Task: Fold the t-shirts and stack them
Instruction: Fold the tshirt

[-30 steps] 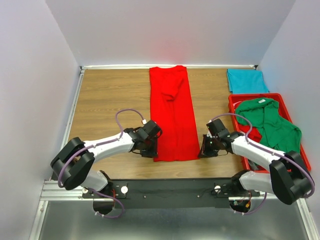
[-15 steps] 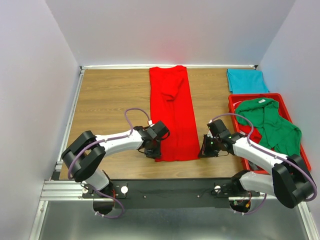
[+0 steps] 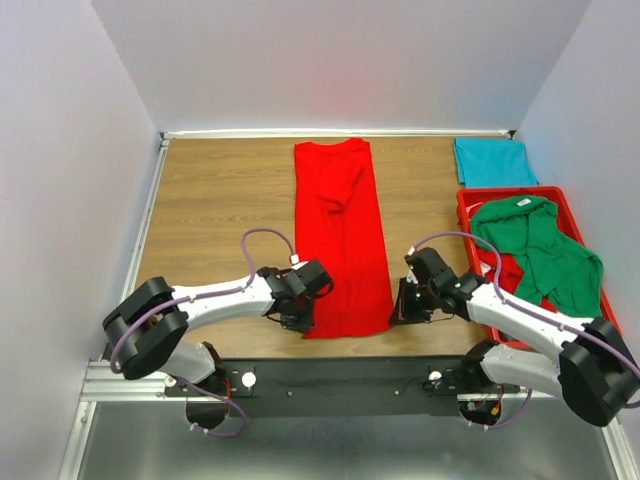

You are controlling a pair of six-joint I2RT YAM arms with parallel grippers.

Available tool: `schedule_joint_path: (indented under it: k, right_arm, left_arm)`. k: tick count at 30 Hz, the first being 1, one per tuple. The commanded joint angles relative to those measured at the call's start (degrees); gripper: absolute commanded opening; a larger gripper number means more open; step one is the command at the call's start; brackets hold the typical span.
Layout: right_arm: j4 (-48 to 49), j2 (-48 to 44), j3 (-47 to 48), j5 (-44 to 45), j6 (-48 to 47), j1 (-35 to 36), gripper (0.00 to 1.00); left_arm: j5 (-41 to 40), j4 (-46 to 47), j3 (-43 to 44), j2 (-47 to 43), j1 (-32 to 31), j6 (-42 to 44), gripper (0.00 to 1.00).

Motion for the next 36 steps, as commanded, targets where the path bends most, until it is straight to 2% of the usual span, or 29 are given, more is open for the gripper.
schedule_joint_path:
  k: [1, 3, 8, 10, 13, 18, 23, 28, 36]
  right_arm:
    - [-3.38, -3.07, 1.70, 3.22, 3.39, 1.30, 0.01]
    - [-4.44, -1.68, 4.61, 6.30, 2.87, 1.30, 0.01]
    - [-4.88, 6.04, 15.59, 17.47, -3.00, -0.19, 0.01]
    - [-4.71, 10.78, 21.98, 18.88, -5.04, -3.16, 0.01]
    - [-3.39, 15.10, 27.72, 21.08, -8.73, -5.64, 0.01]
    - [0.73, 24.77, 37.74, 19.85, -12.86, -8.10, 0.01]
    - [3.38, 31.10, 42.32, 19.68, -14.62, -9.42, 0.01]
    - [4.61, 33.65, 43.12, 19.15, -15.24, -11.18, 0.01]
    - [5.84, 36.21, 43.12, 18.71, -16.12, -12.59, 0.01]
  left_arm:
    - [-0.27, -3.40, 0.28, -4.53, 0.26, 0.18, 0.00]
    - [-0.54, -2.17, 1.79, -5.33, 2.45, 2.11, 0.00]
    - [0.16, 3.97, 6.61, -5.86, 16.24, 12.55, 0.00]
    - [-0.27, 5.56, 8.37, -4.38, 22.02, 15.29, 0.00]
    - [-1.50, 6.88, 13.47, -1.21, 25.66, 19.96, 0.00]
    - [-0.19, 13.03, 19.18, 6.59, 32.24, 24.70, 0.00]
    - [0.16, 17.78, 22.88, 13.63, 35.51, 26.82, 0.00]
    - [2.97, 19.28, 26.93, 18.21, 35.86, 27.52, 0.00]
    - [2.01, 20.68, 30.01, 21.65, 35.95, 27.70, 0.00]
